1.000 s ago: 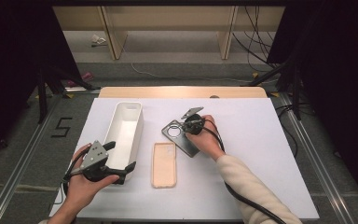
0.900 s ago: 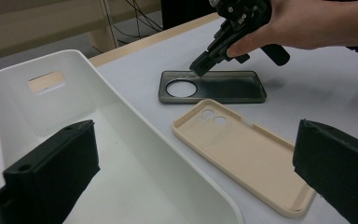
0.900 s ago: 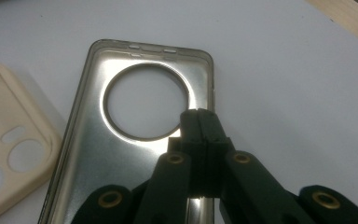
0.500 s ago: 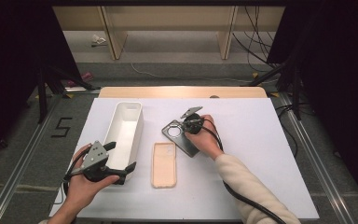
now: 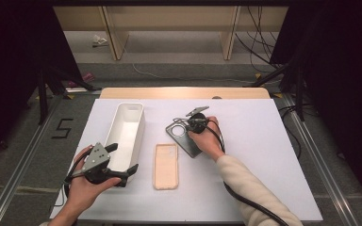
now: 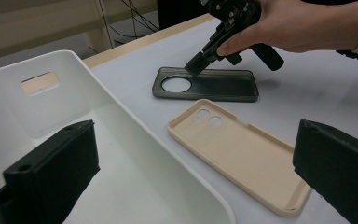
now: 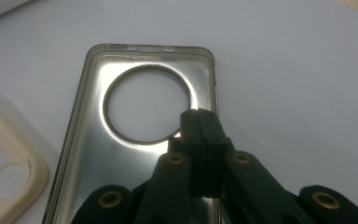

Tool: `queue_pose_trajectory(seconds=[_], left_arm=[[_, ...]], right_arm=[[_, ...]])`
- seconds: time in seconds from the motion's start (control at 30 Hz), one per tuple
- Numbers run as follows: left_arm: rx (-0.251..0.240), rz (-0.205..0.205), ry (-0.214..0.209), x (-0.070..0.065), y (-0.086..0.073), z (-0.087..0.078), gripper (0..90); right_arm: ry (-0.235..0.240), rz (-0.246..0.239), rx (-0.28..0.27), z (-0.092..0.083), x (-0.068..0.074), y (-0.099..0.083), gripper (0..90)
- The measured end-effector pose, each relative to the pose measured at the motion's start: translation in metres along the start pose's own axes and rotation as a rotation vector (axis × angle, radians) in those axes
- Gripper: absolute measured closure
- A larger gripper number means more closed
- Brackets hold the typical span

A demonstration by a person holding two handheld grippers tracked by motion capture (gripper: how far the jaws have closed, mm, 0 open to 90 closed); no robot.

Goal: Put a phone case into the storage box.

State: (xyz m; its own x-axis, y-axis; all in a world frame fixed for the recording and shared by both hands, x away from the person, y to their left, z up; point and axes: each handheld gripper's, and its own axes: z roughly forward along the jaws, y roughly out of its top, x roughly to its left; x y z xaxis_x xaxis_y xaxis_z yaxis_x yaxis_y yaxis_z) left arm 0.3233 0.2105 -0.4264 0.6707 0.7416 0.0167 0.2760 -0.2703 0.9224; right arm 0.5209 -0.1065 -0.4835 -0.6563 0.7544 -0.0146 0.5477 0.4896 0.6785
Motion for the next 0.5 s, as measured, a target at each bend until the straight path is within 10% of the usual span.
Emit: queue_pose_trajectory(seconds=[0.5], left_arm=[[-0.003,0.009,-0.006,-0.002,0.001,0.0,0.0]], right_arm=[[-0.08,0.116,0.034,-0.011,-0.019,-0.007,90.0]])
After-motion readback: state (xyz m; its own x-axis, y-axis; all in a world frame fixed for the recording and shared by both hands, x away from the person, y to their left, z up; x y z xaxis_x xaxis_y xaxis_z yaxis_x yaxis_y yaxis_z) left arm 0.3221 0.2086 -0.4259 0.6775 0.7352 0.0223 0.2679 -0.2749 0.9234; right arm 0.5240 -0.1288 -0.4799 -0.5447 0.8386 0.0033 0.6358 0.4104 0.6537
